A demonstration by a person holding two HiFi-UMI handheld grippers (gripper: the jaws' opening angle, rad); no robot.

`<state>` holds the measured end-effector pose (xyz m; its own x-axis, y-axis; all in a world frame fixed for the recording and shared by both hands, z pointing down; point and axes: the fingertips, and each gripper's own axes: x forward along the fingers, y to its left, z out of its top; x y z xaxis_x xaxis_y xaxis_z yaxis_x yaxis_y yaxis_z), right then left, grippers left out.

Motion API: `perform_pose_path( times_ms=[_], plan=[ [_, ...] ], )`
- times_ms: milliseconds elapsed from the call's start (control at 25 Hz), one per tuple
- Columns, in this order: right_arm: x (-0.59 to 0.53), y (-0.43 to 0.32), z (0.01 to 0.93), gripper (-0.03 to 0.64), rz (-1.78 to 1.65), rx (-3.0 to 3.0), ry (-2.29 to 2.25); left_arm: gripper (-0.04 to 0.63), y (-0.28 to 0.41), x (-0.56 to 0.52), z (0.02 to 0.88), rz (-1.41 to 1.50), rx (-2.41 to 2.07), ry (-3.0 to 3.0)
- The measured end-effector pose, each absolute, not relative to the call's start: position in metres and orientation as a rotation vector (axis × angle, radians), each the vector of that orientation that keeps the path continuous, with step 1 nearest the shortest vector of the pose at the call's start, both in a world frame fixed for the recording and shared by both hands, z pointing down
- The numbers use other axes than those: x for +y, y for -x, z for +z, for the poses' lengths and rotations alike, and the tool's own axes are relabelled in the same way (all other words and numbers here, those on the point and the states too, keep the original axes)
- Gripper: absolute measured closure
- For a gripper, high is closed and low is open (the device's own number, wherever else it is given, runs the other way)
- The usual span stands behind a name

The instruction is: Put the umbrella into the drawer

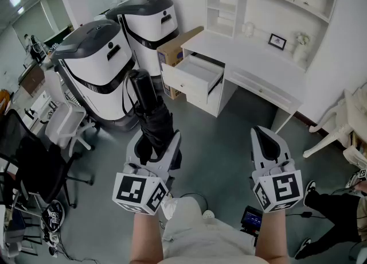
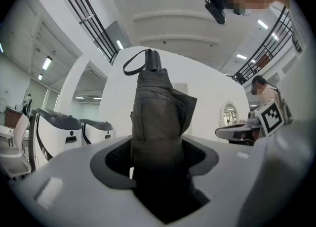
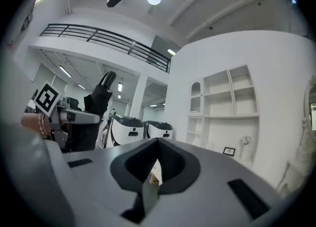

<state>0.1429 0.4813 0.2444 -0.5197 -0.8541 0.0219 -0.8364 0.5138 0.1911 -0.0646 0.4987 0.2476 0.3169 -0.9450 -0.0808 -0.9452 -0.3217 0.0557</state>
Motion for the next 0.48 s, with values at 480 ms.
perform_pose_path(
  times_ms=[480],
  plan=[
    [0.456, -0.158, 0.248, 0.611, -0.234, -2.635, -1.519, 0.324, 0.058, 0.472, 0.249, 0.093, 1.824, 2.498]
  ],
)
